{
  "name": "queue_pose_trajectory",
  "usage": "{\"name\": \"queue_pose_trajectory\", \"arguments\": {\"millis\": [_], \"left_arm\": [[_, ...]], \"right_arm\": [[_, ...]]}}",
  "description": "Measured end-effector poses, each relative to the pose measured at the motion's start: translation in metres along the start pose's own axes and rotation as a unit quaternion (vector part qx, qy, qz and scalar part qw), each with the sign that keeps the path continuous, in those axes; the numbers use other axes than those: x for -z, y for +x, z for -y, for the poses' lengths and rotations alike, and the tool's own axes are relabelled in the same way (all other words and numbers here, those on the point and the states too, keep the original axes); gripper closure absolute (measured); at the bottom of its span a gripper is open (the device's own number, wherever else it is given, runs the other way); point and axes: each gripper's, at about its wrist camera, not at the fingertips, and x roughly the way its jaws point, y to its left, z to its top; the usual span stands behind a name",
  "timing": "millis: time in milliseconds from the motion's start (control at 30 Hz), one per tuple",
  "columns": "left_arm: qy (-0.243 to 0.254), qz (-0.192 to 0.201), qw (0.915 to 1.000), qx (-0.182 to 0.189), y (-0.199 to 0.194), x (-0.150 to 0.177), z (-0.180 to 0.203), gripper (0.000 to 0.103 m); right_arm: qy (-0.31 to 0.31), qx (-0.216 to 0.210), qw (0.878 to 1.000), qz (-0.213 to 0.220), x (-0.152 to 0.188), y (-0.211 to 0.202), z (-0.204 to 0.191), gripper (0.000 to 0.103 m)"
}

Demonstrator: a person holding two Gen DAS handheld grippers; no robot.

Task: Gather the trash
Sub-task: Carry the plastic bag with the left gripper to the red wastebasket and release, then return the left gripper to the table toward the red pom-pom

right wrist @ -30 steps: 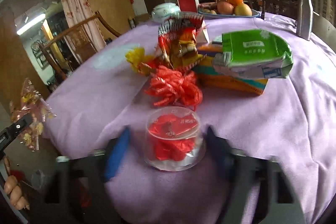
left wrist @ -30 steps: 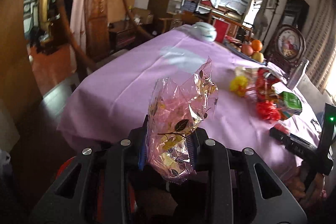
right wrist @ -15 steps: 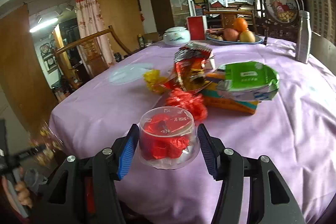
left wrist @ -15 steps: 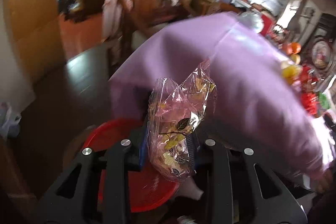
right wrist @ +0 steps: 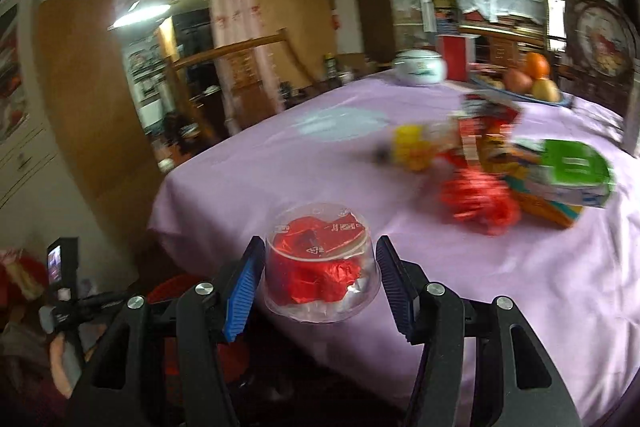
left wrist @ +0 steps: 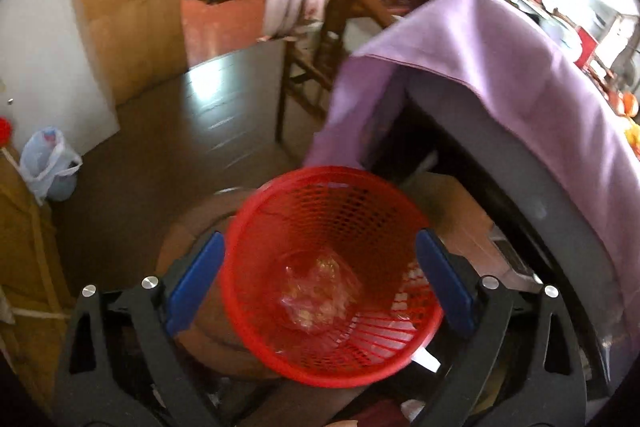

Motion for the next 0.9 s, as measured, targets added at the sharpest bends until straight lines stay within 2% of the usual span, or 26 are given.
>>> {"name": "queue_pose_trajectory", "arguments": {"millis": [167,333,367,433,500,633,767,900], "left_arm": [[-0.012,0.027,0.9977,-0.061,-0.012,0.002,-0.018,0.007],[-0.025,0.035,0.9955,-0.084,-0.019,-0.001,-0.039,0.007],[-0.028,0.035,0.9952,-0.086,-0.022,-0.001,-0.043,0.007],[-0.032,0.037,0.9947,-0.091,-0.025,-0.004,-0.050,0.007],[-0.035,0.040,0.9941,-0.094,-0.030,-0.005,-0.055,0.007],[-0.038,0.049,0.9935,-0.095,-0.035,-0.008,-0.058,0.007],[-0.032,0.052,0.9952,-0.077,-0.041,-0.010,-0.046,0.007],[-0.002,0.071,0.9950,-0.071,-0.056,-0.012,-0.019,0.007]], "right_arm": [[-0.039,-0.068,0.996,-0.034,0.006,0.023,-0.055,0.046],[-0.088,-0.136,0.984,-0.067,0.011,0.054,-0.121,0.045],[-0.099,-0.150,0.981,-0.072,0.010,0.060,-0.136,0.043],[-0.114,-0.169,0.976,-0.071,0.008,0.067,-0.157,0.018],[-0.120,-0.161,0.978,-0.049,0.005,0.064,-0.167,0.014],[-0.119,-0.147,0.981,-0.034,0.001,0.056,-0.158,0.014],[-0.091,-0.119,0.988,-0.025,-0.002,0.047,-0.128,0.012],[-0.058,-0.093,0.994,-0.007,0.001,0.023,-0.094,0.011]]}}
